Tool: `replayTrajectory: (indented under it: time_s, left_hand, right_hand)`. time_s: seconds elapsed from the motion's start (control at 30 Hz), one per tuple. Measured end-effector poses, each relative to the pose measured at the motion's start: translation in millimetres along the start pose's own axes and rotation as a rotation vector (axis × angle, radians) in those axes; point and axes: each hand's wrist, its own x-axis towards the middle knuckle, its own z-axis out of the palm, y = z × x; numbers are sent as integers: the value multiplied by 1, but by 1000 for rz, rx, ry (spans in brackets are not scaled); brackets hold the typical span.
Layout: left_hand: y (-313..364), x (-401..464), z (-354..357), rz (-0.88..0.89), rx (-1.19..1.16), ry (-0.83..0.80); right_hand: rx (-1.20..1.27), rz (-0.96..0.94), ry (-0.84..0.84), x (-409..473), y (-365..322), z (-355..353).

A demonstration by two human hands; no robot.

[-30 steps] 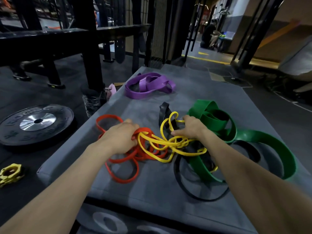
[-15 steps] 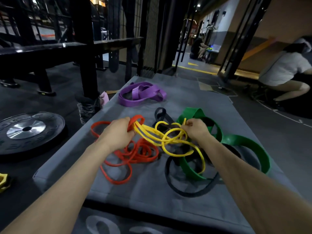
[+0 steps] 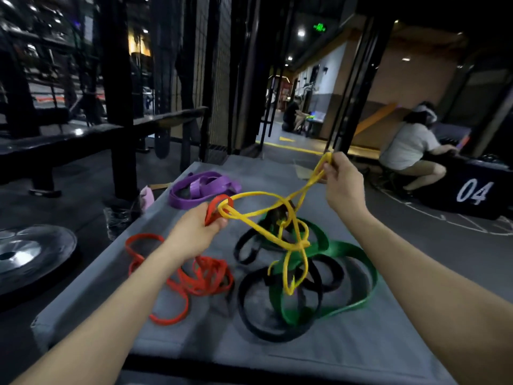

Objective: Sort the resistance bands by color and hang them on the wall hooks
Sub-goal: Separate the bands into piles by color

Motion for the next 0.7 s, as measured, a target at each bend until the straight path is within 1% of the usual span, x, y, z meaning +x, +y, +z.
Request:
replayTrajectory:
  time_s: [0.1, 0.17, 0.3, 0.37, 0.47, 0.5, 0.53, 0.57, 0.6, 0.63, 0.7]
  left_hand:
    - [30, 8, -5, 35, 89, -50]
    - [46, 14, -7, 24, 140, -64]
    - [71, 22, -16, 38, 116, -114]
    - [81, 25, -24, 26, 106, -109]
    - [92, 32, -39, 28, 111, -98]
    - [95, 34, -43, 30, 122, -107]
    - [95, 35, -46, 26, 135, -124]
    - [95, 36, -49, 20, 141, -143]
    - [94, 39, -50, 1, 131, -155]
    - [93, 42, -51, -25, 101, -157]
    - [92, 48, -52, -83, -29, -145]
  right_hand:
    - [40, -2, 28, 6, -9, -18]
    - [67, 19, 31, 10, -15, -26]
    - [43, 16, 20, 23, -25, -31]
    - [86, 10, 61, 31, -38, -35]
    - [181, 3, 188, 47, -59, -39]
    - [180, 16, 183, 50, -62, -39]
    - [125, 41, 131, 52, -59, -37]
    - [1, 62, 33, 52, -53, -34]
    - [-153, 89, -99, 49, -45, -30]
    - [-283, 119, -232, 45, -37, -26]
    - [-440, 135, -411, 38, -27, -19]
